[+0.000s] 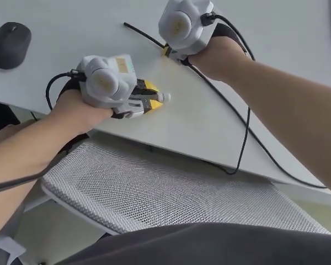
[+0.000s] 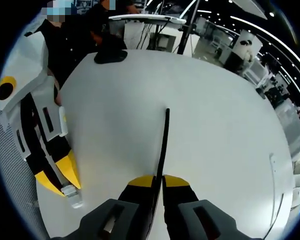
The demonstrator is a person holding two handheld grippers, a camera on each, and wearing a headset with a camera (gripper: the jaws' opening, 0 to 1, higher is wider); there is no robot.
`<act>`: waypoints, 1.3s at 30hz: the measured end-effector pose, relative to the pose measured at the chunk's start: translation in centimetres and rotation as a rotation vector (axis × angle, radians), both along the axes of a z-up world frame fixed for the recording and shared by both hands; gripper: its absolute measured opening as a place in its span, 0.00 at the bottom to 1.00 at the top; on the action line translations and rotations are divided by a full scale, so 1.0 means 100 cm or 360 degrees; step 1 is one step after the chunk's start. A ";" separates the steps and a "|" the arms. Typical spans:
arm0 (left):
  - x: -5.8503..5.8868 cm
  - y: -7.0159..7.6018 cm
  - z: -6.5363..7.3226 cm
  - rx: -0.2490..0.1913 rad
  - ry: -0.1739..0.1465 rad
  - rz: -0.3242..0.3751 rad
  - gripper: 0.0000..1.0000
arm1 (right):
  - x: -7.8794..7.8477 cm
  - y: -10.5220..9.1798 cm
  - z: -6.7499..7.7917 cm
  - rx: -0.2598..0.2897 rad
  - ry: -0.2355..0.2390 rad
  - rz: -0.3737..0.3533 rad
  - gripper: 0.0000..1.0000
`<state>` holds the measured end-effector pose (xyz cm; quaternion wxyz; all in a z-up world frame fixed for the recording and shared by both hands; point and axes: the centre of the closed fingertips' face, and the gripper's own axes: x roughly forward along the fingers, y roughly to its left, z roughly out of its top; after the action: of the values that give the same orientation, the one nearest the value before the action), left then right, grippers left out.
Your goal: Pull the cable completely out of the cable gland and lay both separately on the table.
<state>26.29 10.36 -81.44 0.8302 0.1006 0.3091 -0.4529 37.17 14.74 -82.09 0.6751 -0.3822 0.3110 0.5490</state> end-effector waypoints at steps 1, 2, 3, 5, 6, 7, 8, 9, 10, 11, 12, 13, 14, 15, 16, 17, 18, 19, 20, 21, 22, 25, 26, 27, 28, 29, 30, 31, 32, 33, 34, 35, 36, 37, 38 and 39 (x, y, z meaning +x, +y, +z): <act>0.000 0.000 0.000 0.0003 0.0002 0.0004 0.17 | 0.000 0.000 0.000 0.0000 -0.0001 0.0001 0.01; 0.000 0.001 0.000 0.0007 0.0002 0.0006 0.17 | 0.000 0.000 0.000 -0.0001 -0.0003 0.0003 0.01; -0.001 0.001 0.000 0.0007 0.0002 0.0008 0.18 | 0.000 0.000 0.001 0.0000 -0.0002 -0.0003 0.02; -0.001 0.001 0.000 0.0007 0.0001 0.0014 0.19 | 0.001 -0.001 0.001 0.0006 0.0000 -0.0023 0.03; 0.000 0.001 0.001 0.0008 -0.0002 0.0018 0.20 | 0.002 -0.001 0.002 0.0011 0.0004 -0.0038 0.04; 0.000 0.001 0.001 0.0008 -0.0002 0.0019 0.21 | 0.002 -0.001 0.002 0.0013 0.0002 -0.0046 0.07; 0.000 0.001 0.001 0.0006 0.0000 0.0022 0.21 | 0.003 -0.002 0.003 0.0015 -0.0003 -0.0055 0.09; 0.000 0.001 0.001 0.0007 0.0000 0.0025 0.21 | 0.004 -0.002 0.003 0.0018 -0.0008 -0.0058 0.10; 0.000 0.000 0.001 0.0008 -0.0001 0.0028 0.22 | 0.005 -0.003 0.004 0.0021 -0.0014 -0.0061 0.12; 0.001 0.000 0.001 0.0008 -0.0002 0.0030 0.23 | 0.006 -0.003 0.005 0.0028 -0.0017 -0.0068 0.12; 0.001 0.000 0.002 0.0007 -0.0003 0.0033 0.23 | 0.006 -0.004 0.006 0.0033 -0.0015 -0.0075 0.13; 0.001 0.000 0.002 0.0007 0.0000 0.0036 0.24 | 0.007 -0.005 0.008 0.0038 -0.0015 -0.0085 0.14; 0.001 0.000 0.002 0.0008 0.0001 0.0037 0.25 | 0.007 -0.005 0.009 0.0043 -0.0015 -0.0091 0.15; 0.001 0.000 0.002 0.0007 0.0002 0.0036 0.25 | 0.008 -0.006 0.012 0.0054 -0.0018 -0.0097 0.16; 0.001 0.000 0.003 0.0013 -0.0001 0.0034 0.27 | 0.008 -0.006 0.013 0.0060 -0.0023 -0.0100 0.17; 0.001 0.000 0.003 0.0015 -0.0003 0.0033 0.27 | 0.009 -0.007 0.016 0.0068 -0.0027 -0.0103 0.18; 0.001 0.000 0.004 0.0016 -0.0003 0.0033 0.28 | 0.011 -0.008 0.016 0.0080 -0.0031 -0.0113 0.19; 0.001 0.000 0.004 0.0017 -0.0002 0.0035 0.29 | 0.011 -0.008 0.018 0.0089 -0.0031 -0.0118 0.21; 0.001 0.000 0.004 0.0017 0.0001 0.0038 0.30 | 0.011 -0.010 0.022 0.0101 -0.0029 -0.0118 0.21; 0.001 0.001 0.005 0.0014 0.0007 0.0041 0.31 | 0.011 -0.011 0.025 0.0108 -0.0031 -0.0119 0.22; 0.001 0.001 0.006 0.0011 0.0012 0.0041 0.31 | 0.012 -0.012 0.031 0.0130 -0.0039 -0.0128 0.23; 0.000 0.002 0.011 -0.0011 0.0010 0.0062 0.34 | 0.013 -0.015 0.036 0.0192 -0.0038 -0.0156 0.27; 0.000 0.003 0.013 -0.0018 0.0008 0.0069 0.35 | 0.013 -0.018 0.040 0.0204 -0.0041 -0.0158 0.28; 0.000 0.004 0.015 -0.0027 0.0012 0.0082 0.35 | 0.011 -0.021 0.046 0.0218 -0.0037 -0.0160 0.28; -0.001 0.004 0.016 -0.0039 0.0020 0.0095 0.36 | 0.009 -0.023 0.050 0.0227 -0.0033 -0.0164 0.28; -0.002 0.005 0.018 -0.0047 0.0031 0.0102 0.36 | 0.008 -0.025 0.053 0.0237 -0.0037 -0.0168 0.29; -0.003 0.005 0.018 -0.0046 0.0036 0.0104 0.37 | 0.010 -0.027 0.053 0.0247 -0.0044 -0.0170 0.30; -0.004 0.005 0.019 -0.0047 0.0037 0.0104 0.38 | 0.010 -0.030 0.056 0.0267 -0.0046 -0.0180 0.31; -0.005 0.006 0.020 -0.0048 0.0038 0.0106 0.38 | 0.008 -0.032 0.061 0.0285 -0.0044 -0.0192 0.33; -0.006 0.006 0.022 -0.0054 0.0039 0.0109 0.39 | 0.006 -0.035 0.068 0.0314 -0.0052 -0.0206 0.33; -0.006 0.007 0.023 -0.0067 0.0044 0.0115 0.40 | 0.005 -0.038 0.074 0.0328 -0.0063 -0.0211 0.33; -0.007 0.007 0.024 -0.0071 0.0051 0.0118 0.40 | 0.003 -0.043 0.078 0.0336 -0.0070 -0.0221 0.33; -0.007 0.007 0.024 -0.0074 0.0058 0.0122 0.41 | 0.008 -0.045 0.076 0.0346 -0.0077 -0.0232 0.34; -0.007 0.008 0.025 -0.0075 0.0063 0.0128 0.42 | 0.009 -0.050 0.080 0.0368 -0.0090 -0.0253 0.35; -0.007 0.009 0.028 -0.0084 0.0060 0.0138 0.43 | 0.006 -0.053 0.085 0.0386 -0.0090 -0.0265 0.35; -0.007 0.009 0.030 -0.0094 0.0060 0.0146 0.44 | 0.004 -0.055 0.089 0.0406 -0.0082 -0.0275 0.36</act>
<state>25.60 11.26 -78.42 0.8468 0.0533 0.3154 -0.4250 37.52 9.25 -73.14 0.7707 -0.2790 0.2531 0.5139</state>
